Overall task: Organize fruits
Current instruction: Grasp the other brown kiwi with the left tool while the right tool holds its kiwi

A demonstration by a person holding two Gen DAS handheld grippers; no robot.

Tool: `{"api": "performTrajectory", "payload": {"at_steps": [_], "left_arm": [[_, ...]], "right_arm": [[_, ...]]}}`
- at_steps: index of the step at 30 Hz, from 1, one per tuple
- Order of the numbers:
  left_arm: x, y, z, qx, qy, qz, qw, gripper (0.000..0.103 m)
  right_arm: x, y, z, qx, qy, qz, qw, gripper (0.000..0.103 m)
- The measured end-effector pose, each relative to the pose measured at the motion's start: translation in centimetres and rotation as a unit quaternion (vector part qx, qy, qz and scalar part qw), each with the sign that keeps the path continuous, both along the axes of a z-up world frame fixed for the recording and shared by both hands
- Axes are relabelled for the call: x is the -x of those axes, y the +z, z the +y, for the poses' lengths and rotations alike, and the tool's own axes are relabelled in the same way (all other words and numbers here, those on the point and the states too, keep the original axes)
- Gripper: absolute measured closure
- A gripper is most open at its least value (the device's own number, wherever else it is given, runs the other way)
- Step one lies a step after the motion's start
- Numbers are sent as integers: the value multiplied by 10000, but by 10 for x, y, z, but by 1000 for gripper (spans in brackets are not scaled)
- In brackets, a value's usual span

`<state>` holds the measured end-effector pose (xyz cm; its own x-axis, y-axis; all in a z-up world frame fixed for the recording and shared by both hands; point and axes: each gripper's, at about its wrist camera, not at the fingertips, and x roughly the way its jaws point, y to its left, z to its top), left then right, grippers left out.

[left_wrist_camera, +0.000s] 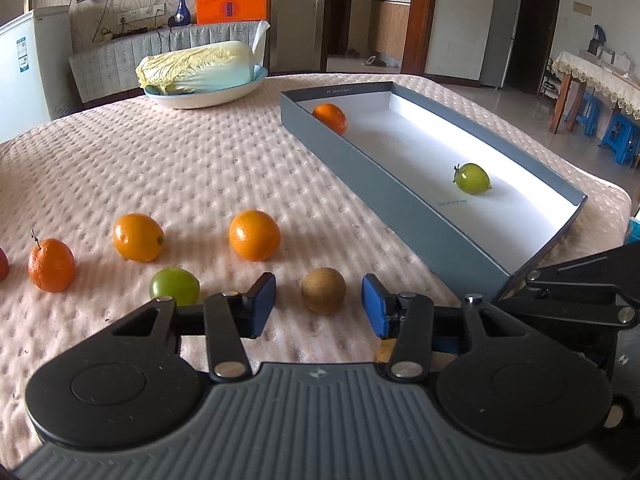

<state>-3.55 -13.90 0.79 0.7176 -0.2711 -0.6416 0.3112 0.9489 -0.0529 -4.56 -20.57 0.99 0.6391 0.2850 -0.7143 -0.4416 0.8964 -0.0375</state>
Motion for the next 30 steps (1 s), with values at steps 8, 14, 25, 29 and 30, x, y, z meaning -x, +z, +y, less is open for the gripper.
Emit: {"api": "performTrajectory", "payload": {"at_steps": [8, 14, 25, 29, 30], "left_arm": [[-4, 1, 12, 139, 162, 9, 9998, 75], [-3, 4, 30, 256, 344, 45, 9991, 76], [6, 20, 66, 368, 533, -114, 9978, 76], [8, 24, 76, 401, 644, -182, 9970, 76], [9, 24, 78, 401, 672, -190, 9968, 76]], "right_arm": [[1, 1, -1, -61, -36, -45, 10000, 75], [1, 2, -2, -101, -84, -85, 9999, 75], [-3, 7, 3, -273, -131, -219, 9993, 75], [-5, 10, 4, -363, -158, -293, 9988, 75], [-6, 11, 4, -384, -167, -303, 9987, 75]]}}
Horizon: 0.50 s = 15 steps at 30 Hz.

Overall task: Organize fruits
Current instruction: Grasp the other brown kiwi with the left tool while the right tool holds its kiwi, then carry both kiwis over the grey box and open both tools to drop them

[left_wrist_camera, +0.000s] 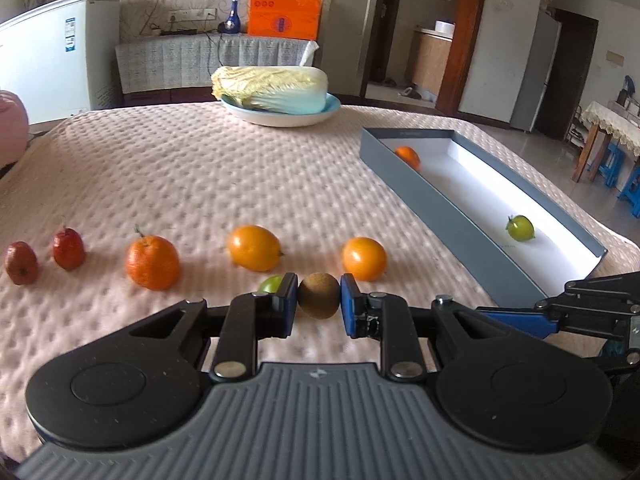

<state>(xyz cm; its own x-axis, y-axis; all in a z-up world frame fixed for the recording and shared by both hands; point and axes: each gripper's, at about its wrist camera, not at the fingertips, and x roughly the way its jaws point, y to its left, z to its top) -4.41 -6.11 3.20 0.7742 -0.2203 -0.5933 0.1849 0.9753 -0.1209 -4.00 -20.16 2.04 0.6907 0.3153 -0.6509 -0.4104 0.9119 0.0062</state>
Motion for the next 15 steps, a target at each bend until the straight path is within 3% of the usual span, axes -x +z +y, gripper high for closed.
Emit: {"api": "performTrajectory", "payload": {"at_steps": [7, 15], "left_arm": [[1, 5, 1, -25, 90, -72, 9999, 76], [0, 14, -10, 24, 72, -161, 9998, 76]], "right_arm": [[2, 8, -4, -140, -16, -95, 9999, 75], [-2, 39, -20, -378, 76, -168, 9991, 75]]}}
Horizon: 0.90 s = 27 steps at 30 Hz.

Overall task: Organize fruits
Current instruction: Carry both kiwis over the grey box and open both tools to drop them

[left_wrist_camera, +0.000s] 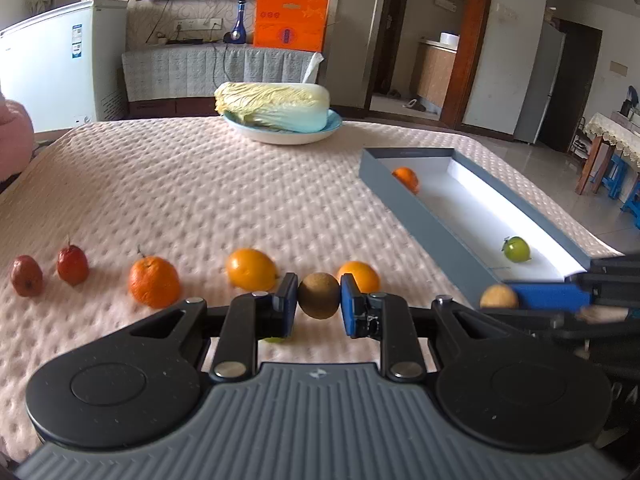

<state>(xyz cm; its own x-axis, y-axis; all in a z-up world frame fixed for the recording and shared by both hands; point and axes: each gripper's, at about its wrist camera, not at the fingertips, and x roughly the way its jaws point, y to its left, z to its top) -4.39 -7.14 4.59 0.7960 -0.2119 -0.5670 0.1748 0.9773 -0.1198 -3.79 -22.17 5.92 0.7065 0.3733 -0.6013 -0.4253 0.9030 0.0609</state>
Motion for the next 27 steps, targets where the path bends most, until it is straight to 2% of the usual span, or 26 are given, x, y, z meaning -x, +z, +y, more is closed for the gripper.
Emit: {"api": "performTrajectory", "payload": {"at_steps": [5, 10, 16, 22, 24, 27], "left_arm": [[-1, 13, -9, -63, -60, -132, 9999, 76], [-5, 40, -16, -157, -169, -354, 9991, 76], [-22, 63, -29, -224, -223, -535, 9981, 76], [-37, 51, -39, 32, -164, -416, 9990, 76], [-42, 45, -44, 18, -205, -330, 9992, 76], [-43, 44, -50, -33, -285, -414, 9987, 76]], "right_arm": [[-7, 6, -3, 238, 177, -115, 9995, 75], [-7, -5, -12, -149, -3, -45, 9999, 75], [-7, -3, -11, -282, 43, -90, 9996, 75], [-5, -1, -17, -328, -28, -160, 9993, 75], [-3, 0, -23, -348, -86, -188, 9992, 75], [-2, 3, -32, -379, -210, -232, 9988, 75]]}}
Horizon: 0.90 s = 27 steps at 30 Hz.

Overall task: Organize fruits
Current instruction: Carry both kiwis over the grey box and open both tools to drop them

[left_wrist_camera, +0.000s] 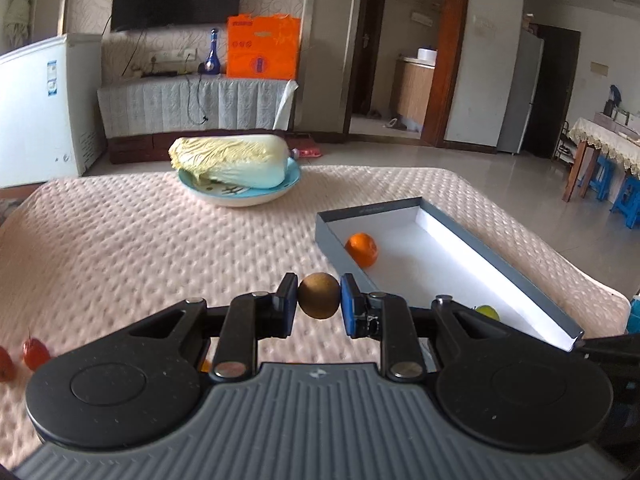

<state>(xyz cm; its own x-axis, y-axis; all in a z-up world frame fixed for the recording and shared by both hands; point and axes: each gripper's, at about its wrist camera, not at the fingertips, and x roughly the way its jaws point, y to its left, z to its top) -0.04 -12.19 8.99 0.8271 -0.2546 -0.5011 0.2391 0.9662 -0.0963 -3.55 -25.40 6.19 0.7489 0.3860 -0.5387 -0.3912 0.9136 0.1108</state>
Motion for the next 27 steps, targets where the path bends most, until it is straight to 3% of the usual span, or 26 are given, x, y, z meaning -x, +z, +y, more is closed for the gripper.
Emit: {"api": "performTrajectory", "payload": {"at_steps": [13, 27], "left_arm": [[-23, -7, -34, -25, -340, -50, 9994, 76], [-65, -17, -105, 104, -925, -59, 9956, 76]], "right_arm": [[-3, 2, -41, -186, -871, 77, 9960, 75], [-2, -5, -62, -119, -1169, 273, 9927, 75]]}}
